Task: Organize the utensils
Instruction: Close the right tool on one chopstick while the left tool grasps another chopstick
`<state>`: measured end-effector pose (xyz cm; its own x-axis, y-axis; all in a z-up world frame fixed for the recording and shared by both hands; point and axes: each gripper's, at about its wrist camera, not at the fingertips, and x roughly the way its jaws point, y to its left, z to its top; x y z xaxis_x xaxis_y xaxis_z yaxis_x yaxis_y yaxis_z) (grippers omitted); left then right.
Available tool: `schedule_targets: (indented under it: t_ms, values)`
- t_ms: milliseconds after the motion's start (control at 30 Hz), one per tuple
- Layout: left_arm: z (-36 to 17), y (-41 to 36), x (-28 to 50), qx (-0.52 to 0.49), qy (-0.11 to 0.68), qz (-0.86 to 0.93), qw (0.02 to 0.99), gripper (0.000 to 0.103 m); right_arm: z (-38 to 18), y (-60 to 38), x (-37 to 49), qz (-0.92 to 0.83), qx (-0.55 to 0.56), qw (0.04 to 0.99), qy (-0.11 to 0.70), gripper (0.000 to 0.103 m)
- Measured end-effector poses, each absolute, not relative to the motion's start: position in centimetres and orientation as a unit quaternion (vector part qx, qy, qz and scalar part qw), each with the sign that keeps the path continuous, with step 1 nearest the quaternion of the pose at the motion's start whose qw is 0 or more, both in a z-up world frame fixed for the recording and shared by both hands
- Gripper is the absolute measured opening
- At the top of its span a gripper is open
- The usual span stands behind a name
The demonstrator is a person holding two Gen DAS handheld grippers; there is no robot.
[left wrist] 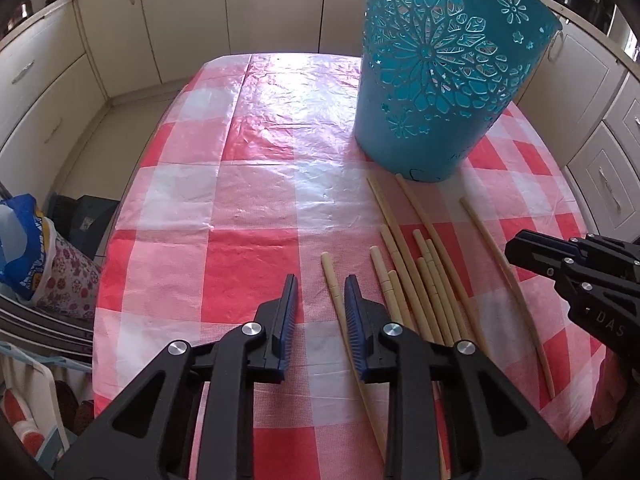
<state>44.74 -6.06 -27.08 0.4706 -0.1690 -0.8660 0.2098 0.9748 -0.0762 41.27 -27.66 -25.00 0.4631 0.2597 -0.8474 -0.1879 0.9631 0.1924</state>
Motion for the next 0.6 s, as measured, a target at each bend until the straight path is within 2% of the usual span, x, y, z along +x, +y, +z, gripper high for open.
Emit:
schedule_targets:
  t_ms: [167, 267, 300, 367, 500, 600]
  values:
    - [-27.2, -6.8, 44.5, 0.046, 0.498, -0.1, 0.86, 0.023, -26.1, -26.3, 41.6, 0.127, 0.0, 0.847, 0.517, 0.025]
    - [-27.2, -7.3, 44.4, 0.063, 0.495, -0.098, 0.861, 0.022, -26.3, -25.7, 41.5, 0.106, -0.046, 0.854, 0.508, 0.007]
    - [-27.2, -7.4, 44.4, 0.066, 0.495, -0.102, 0.86, 0.013, -26.3, -25.7, 41.4, 0.107, -0.046, 0.854, 0.508, 0.006]
    - [-27.1, -7.6, 44.3, 0.054, 0.501, -0.126, 0.854, 0.005, -26.2, -25.8, 41.3, 0.104, -0.053, 0.855, 0.505, 0.006]
    - [-26.0, -7.3, 43.2, 0.028, 0.494, -0.154, 0.855, 0.005, -25.5, -26.7, 40.9, 0.107, -0.028, 0.861, 0.497, 0.006]
    - [-23.4, -7.1, 41.8, 0.009, 0.454, -0.171, 0.874, 0.005, -25.0, -28.0, 40.7, 0.109, 0.006, 0.861, 0.496, 0.006]
